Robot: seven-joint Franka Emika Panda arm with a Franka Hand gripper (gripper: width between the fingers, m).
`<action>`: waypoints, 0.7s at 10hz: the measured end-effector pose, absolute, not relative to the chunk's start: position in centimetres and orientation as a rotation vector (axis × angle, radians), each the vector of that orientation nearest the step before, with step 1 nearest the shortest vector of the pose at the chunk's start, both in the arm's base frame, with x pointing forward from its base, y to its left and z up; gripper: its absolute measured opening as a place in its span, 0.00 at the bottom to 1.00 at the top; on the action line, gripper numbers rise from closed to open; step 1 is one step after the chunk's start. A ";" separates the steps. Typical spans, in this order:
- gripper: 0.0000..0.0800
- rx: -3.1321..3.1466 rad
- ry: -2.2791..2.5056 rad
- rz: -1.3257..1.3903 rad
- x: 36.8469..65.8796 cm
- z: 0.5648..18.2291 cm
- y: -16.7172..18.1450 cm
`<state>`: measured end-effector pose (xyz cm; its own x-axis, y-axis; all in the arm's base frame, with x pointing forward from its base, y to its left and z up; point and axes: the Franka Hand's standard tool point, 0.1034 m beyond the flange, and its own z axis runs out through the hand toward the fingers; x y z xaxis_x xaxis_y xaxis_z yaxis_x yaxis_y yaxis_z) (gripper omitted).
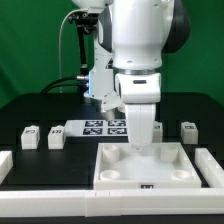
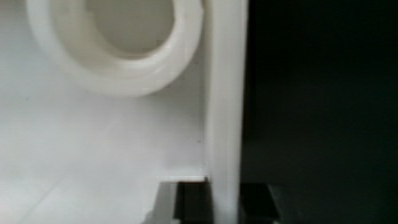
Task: Assemble one leg
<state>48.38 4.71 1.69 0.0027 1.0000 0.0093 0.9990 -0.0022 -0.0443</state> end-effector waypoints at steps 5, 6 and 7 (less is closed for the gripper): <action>0.16 -2.225 -2.172 0.027 48.8 1.7 5.7; 0.16 -2.226 -2.171 0.027 48.8 1.7 5.7; 0.39 -2.226 -2.171 0.027 48.8 1.7 5.7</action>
Offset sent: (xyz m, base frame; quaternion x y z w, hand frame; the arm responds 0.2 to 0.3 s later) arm 0.0006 0.0092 0.0027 -0.0132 0.0064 0.0320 0.9994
